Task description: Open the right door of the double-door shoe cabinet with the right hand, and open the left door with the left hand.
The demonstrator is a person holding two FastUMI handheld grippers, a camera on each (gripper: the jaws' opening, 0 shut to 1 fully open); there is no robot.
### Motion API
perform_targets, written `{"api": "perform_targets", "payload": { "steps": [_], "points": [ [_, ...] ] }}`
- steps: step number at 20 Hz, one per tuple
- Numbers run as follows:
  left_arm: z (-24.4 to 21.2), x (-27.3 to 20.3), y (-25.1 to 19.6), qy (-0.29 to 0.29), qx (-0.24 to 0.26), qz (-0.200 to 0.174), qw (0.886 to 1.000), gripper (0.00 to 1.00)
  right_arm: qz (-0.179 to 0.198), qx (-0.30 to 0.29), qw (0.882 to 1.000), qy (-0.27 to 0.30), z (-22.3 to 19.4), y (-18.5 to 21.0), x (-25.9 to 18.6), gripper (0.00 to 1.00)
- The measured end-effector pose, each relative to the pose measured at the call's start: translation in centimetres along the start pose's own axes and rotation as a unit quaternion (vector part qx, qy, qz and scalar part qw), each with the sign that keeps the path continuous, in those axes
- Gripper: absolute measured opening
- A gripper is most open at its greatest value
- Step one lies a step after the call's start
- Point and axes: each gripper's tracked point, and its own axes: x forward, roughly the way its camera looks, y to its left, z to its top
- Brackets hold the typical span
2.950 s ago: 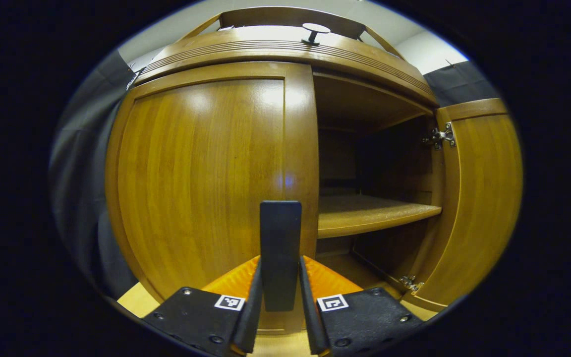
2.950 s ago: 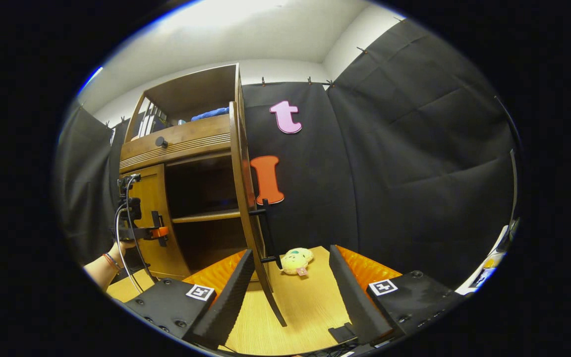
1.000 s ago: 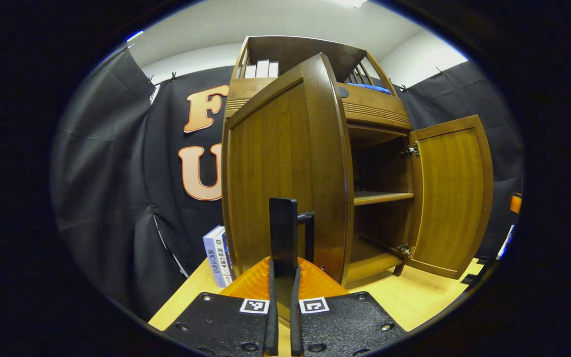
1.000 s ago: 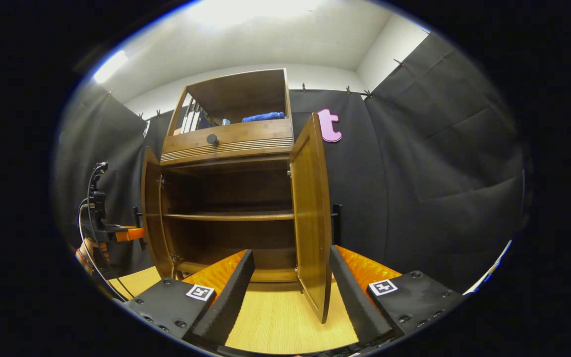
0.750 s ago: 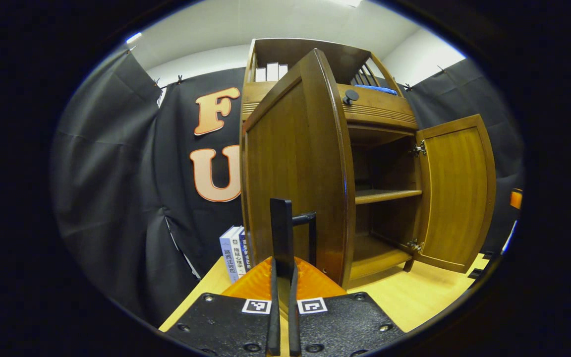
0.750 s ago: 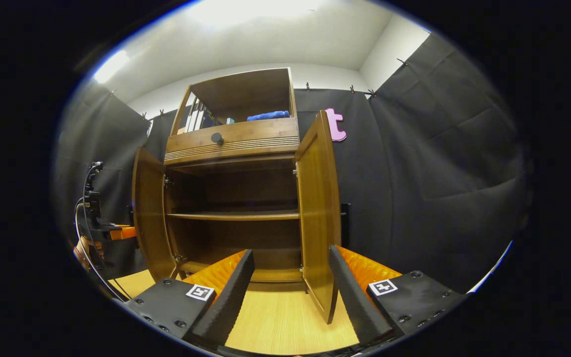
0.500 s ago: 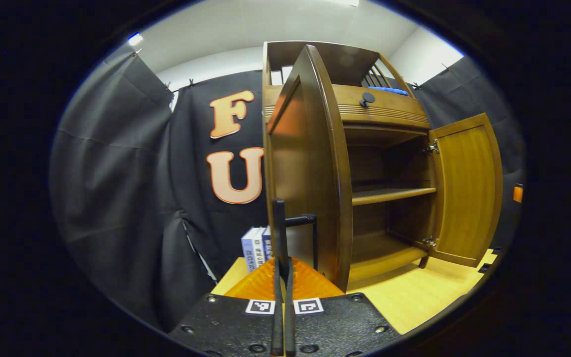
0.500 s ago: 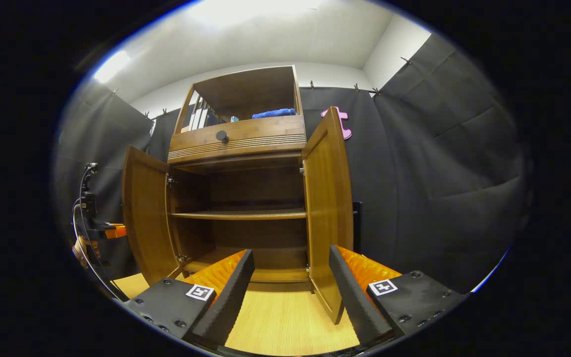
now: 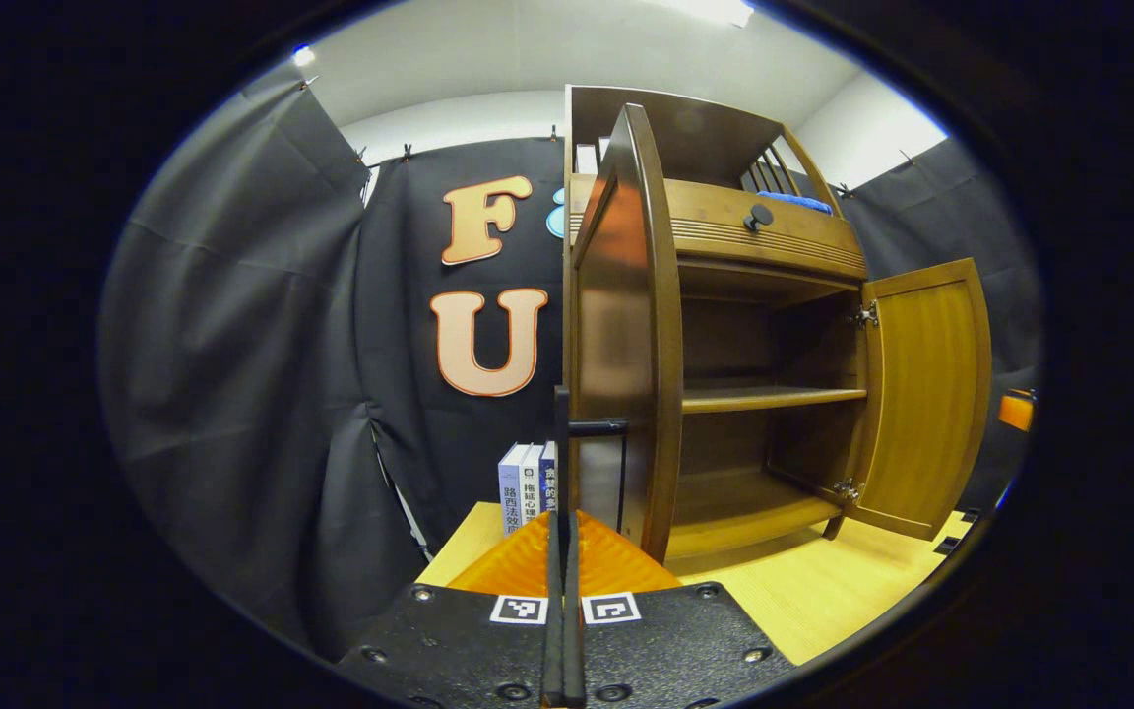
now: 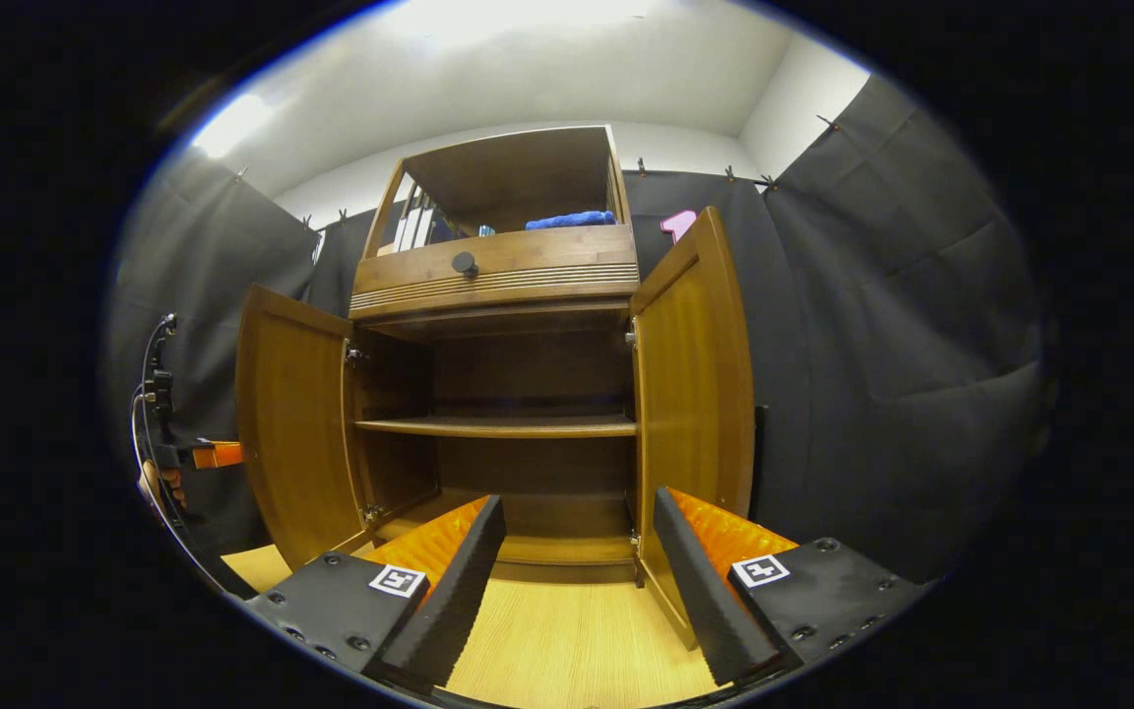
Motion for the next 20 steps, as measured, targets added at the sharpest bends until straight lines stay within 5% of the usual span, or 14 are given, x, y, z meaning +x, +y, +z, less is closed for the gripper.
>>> {"api": "perform_targets", "payload": {
  "steps": [11,16,20],
  "points": [
    [2.8,-6.1,-2.2,-0.011,-0.002,0.025,1.000,0.02,-0.010,0.003,1.000,0.011,-0.4,-0.9,0.7,0.98],
    [2.4,-6.8,-4.5,0.003,-0.025,0.010,1.000,0.34,-0.018,-0.002,1.000,0.012,-0.2,-1.6,0.2,0.98],
    [3.9,-7.6,-5.9,-0.013,-0.023,0.006,1.000,0.41,-0.022,-0.006,1.000,0.011,0.1,-2.3,-0.1,0.98]
  ]
}}
